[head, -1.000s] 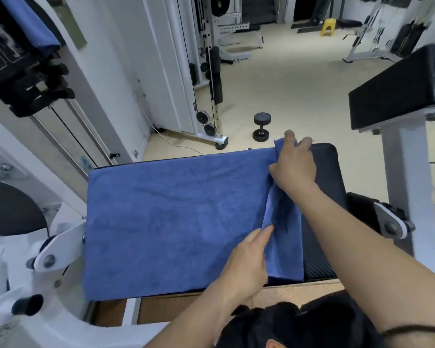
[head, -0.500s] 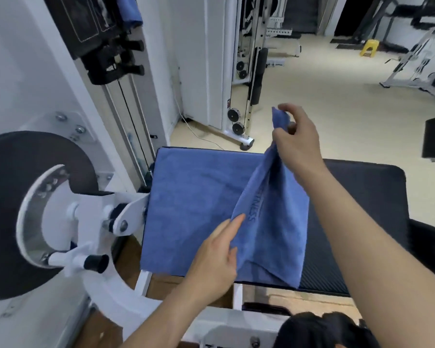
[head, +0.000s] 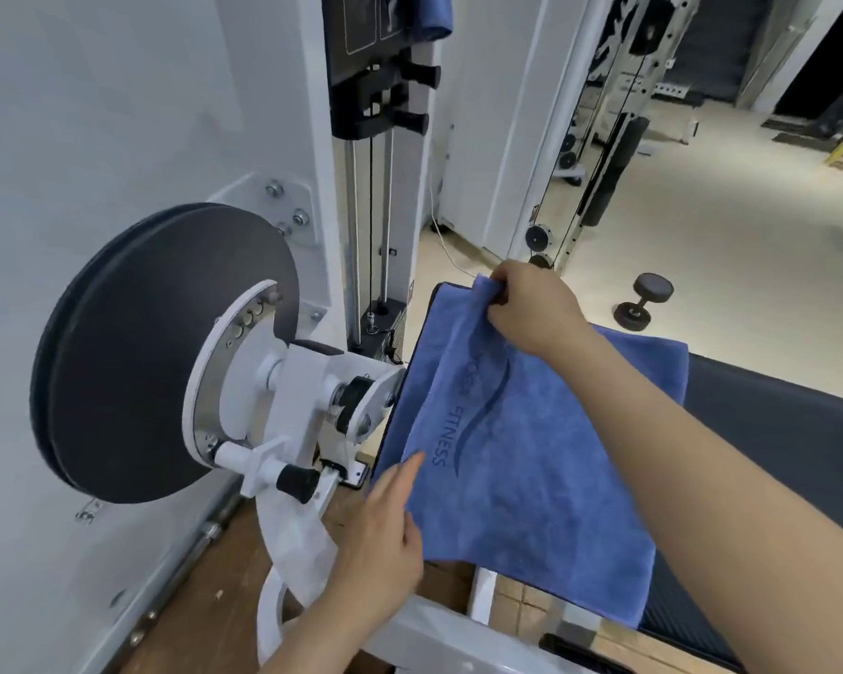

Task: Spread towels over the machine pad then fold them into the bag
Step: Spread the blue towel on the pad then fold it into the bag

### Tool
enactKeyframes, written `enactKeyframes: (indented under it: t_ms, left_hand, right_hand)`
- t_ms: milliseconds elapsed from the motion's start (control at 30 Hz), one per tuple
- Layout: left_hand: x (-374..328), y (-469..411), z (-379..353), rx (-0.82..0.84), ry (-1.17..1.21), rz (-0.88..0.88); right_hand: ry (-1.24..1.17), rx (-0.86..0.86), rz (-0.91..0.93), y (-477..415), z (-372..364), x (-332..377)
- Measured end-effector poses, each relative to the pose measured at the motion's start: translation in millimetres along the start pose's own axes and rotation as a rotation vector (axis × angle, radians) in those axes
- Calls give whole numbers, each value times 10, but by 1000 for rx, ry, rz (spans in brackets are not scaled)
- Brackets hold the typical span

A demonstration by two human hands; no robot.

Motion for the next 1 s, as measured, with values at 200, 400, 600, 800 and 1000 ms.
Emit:
enactKeyframes:
  t_ms: [200,400,600,800,1000]
  left_hand:
    - [184,-48,5,-103,31,91]
    - [320,-81,-58,-201,44,185]
    - [459,-100,-50,-358,71,258]
    - [458,-112,-7,-344,-107,215]
    - [311,-69,88,-351,-9,193]
  right_hand:
    - [77,-47,77,-193,-330,163]
    - [74,16,50,-345,-562,163]
    - [74,-7,108,-379,-616,186]
    - [76,-27,141,-397,-621,194]
    - [43,32,118,-315,-419,182]
Point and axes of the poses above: each hand's wrist, its own y-axis away from the middle knuckle, its own z-axis out of the back of the hand, x = y × z, the point moved 2 cm from there along -y, towards the middle knuckle, and after that the axes turned 14 degrees about -z, right-handed, at the moved point
